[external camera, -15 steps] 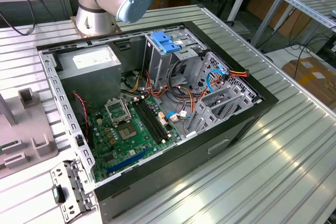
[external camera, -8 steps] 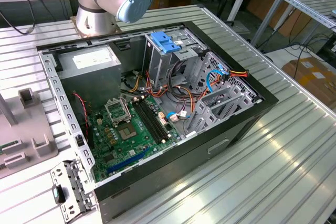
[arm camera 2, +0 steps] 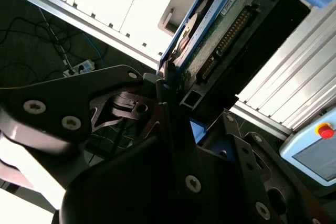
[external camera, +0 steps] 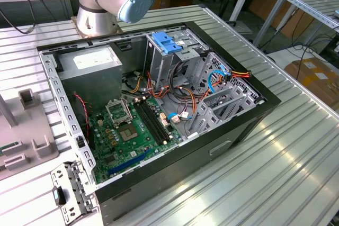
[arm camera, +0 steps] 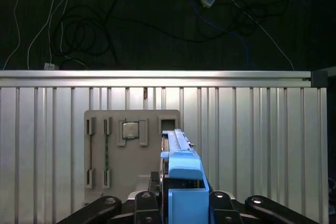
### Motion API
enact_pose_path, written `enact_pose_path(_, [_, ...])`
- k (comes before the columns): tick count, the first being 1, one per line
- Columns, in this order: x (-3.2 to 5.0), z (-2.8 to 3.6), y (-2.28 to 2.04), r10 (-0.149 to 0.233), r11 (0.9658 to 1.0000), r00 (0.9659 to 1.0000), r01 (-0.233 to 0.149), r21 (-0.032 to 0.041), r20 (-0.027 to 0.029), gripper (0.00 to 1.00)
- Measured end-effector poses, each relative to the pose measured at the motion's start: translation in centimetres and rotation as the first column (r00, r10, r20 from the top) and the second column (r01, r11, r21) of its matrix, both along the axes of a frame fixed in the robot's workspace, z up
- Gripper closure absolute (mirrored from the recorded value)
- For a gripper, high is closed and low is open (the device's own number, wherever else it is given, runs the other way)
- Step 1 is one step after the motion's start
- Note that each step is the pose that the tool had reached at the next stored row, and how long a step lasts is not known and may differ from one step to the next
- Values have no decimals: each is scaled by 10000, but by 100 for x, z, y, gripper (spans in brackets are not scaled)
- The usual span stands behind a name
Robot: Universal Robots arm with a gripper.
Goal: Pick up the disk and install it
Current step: 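Pick up the disk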
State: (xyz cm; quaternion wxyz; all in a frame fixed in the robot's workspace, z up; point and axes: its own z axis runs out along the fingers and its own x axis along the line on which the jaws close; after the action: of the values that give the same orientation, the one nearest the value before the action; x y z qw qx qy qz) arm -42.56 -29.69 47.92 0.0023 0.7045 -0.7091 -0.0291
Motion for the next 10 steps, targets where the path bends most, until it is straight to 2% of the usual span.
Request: enact_pose_path(10, [52,-1,0,0,10000,10000,0,0,1,63])
